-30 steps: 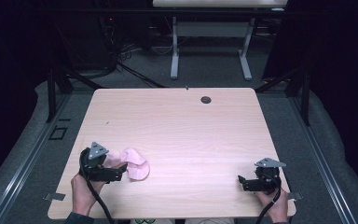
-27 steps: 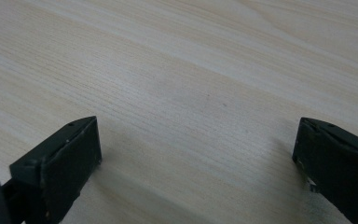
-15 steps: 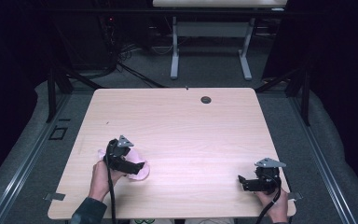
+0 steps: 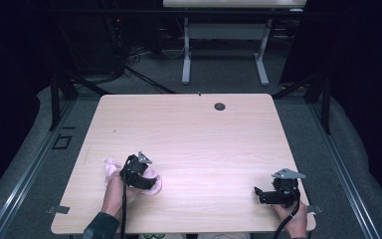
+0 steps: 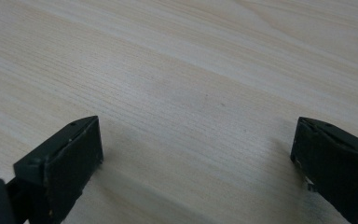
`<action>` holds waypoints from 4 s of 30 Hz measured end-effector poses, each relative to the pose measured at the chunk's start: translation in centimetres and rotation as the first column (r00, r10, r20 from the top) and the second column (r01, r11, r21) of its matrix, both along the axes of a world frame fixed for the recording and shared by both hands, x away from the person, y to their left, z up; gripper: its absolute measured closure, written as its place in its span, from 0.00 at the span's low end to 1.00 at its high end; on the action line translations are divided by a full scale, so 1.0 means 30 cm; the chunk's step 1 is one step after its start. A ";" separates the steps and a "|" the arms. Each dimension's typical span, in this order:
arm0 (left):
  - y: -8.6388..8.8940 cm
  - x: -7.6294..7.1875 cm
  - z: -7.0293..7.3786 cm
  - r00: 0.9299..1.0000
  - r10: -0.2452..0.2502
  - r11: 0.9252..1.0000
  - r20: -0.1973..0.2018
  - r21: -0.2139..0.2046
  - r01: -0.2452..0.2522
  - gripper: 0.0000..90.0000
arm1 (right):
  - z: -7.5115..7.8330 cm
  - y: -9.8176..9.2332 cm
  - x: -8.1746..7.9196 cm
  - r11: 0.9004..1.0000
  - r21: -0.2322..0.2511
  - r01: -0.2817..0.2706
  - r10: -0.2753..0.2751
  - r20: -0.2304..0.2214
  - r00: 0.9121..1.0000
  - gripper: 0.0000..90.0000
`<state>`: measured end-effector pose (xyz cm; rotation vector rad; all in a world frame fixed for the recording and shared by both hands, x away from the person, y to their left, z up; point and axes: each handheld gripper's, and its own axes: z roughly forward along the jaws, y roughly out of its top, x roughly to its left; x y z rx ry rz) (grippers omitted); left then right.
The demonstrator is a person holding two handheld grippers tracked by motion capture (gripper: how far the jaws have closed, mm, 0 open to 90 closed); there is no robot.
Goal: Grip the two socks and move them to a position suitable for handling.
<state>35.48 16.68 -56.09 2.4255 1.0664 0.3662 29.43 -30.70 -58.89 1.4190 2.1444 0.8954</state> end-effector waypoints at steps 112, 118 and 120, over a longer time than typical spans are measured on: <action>0.060 -0.161 0.184 0.997 0.059 0.988 0.051 -0.146 -0.051 0.00 | 0.000 -0.003 0.000 1.000 0.002 0.026 -0.026 0.006 1.000 0.03; 0.188 -0.099 0.252 0.985 0.147 0.982 0.092 -0.129 -0.135 0.00 | 0.000 -0.003 0.000 1.000 0.002 0.026 -0.026 0.005 1.000 0.03; 0.218 -0.077 0.260 0.981 0.170 0.979 0.093 -0.126 -0.158 0.00 | 0.000 -0.003 0.000 1.000 0.002 0.025 -0.025 0.006 1.000 0.03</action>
